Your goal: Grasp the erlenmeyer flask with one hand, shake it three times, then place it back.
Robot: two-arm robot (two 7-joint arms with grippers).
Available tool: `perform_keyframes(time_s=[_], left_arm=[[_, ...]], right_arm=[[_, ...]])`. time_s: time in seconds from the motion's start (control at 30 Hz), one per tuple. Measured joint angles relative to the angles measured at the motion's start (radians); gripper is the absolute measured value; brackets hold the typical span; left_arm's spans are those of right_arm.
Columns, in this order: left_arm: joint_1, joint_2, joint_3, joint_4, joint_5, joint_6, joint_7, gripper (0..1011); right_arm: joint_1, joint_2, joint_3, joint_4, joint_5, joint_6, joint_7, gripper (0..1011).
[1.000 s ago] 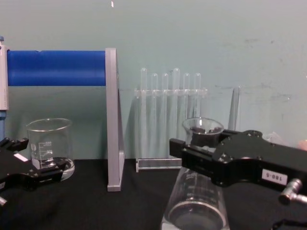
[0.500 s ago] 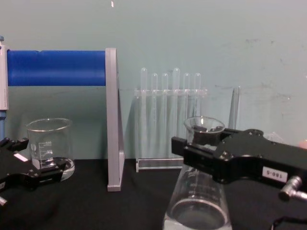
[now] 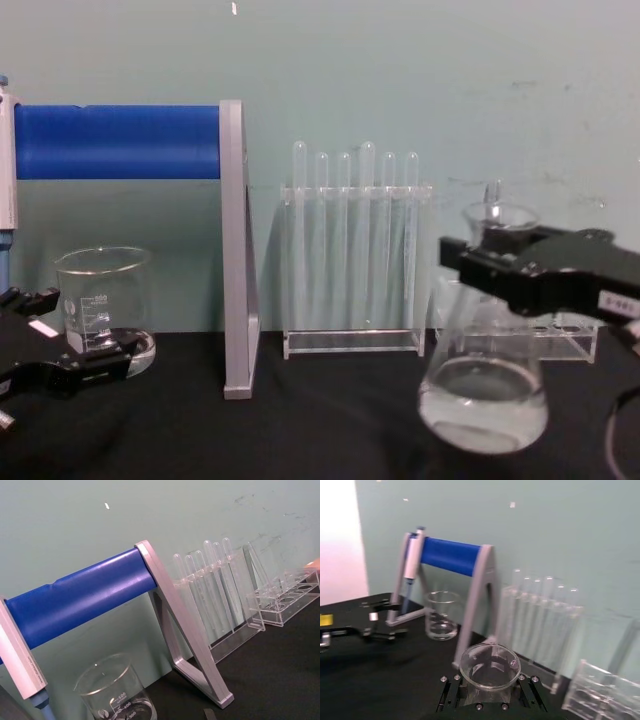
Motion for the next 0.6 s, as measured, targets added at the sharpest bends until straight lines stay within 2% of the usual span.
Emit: perform_keyframes(time_s=[0.47, 0.6], left_arm=[[0.000, 0.000, 0.000, 0.000, 0.000, 0.000, 0.000, 1001], [0.000, 0.000, 0.000, 0.000, 0.000, 0.000, 0.000, 1001]], right_arm=[[0.032, -0.029, 0.073, 0.073, -0.033, -0.003, -0.051, 452], [0.036, -0.034, 0.084, 0.084, -0.041, -0.002, -0.057, 452]])
